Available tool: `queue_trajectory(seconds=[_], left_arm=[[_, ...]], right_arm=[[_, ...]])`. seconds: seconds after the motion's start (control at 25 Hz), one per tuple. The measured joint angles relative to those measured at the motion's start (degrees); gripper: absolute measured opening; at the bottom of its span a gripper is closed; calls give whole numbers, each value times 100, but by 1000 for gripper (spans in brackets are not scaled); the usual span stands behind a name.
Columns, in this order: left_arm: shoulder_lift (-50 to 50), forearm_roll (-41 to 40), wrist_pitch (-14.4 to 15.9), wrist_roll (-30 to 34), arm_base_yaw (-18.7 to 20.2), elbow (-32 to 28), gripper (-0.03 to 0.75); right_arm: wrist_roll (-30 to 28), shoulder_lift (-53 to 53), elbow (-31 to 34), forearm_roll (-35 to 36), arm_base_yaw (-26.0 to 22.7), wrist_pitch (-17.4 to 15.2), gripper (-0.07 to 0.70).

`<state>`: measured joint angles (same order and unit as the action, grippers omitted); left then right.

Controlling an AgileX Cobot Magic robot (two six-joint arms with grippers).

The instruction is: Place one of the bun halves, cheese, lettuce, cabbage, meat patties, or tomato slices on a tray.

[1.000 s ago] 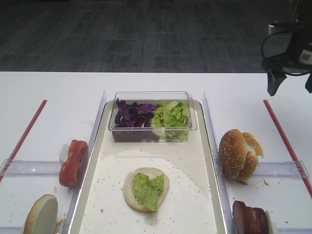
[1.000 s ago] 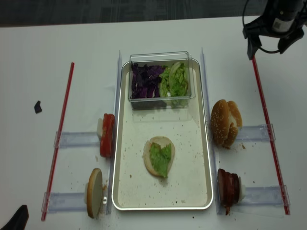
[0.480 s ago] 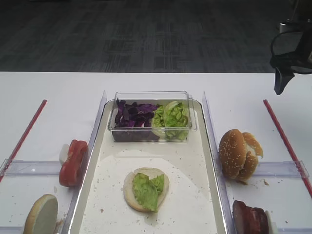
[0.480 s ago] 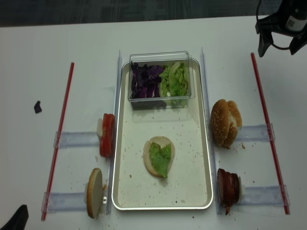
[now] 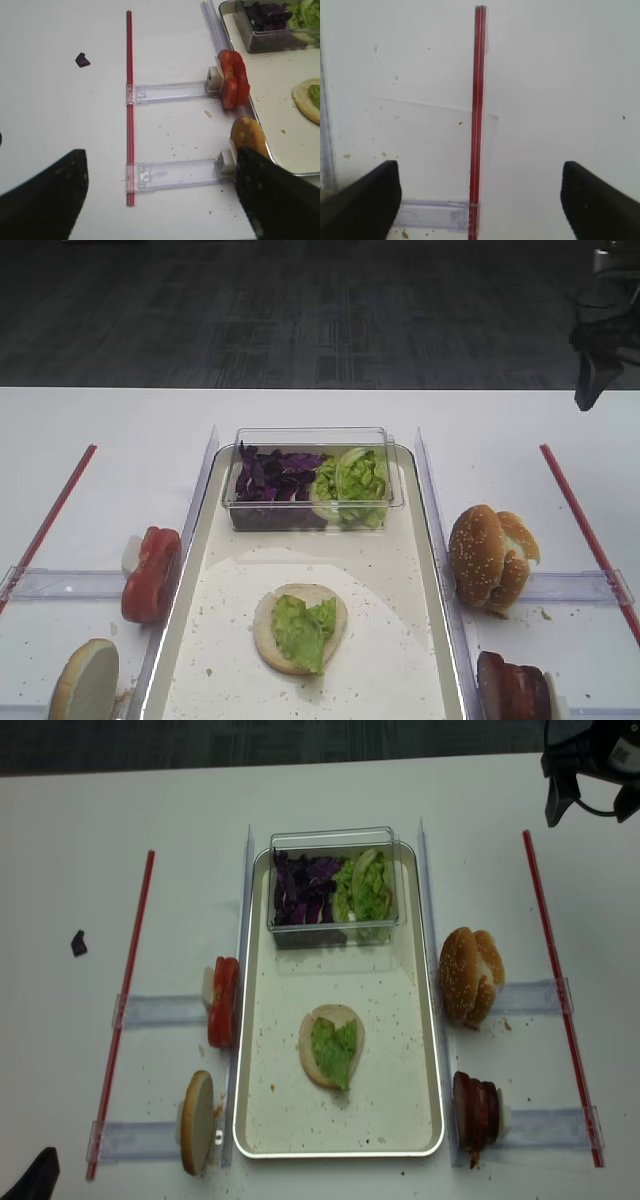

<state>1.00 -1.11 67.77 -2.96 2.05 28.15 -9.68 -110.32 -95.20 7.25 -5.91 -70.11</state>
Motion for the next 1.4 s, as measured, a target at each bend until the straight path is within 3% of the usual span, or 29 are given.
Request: queue_trajectory(seconds=[0.72,1.4], left_arm=[[0,0,0,0,0,0,554],[0,0,0,0,0,0,554]], right_arm=[[-33,2884,2001,132,0,-72,659],[-46,6092,4714,135,-9,814,656]])
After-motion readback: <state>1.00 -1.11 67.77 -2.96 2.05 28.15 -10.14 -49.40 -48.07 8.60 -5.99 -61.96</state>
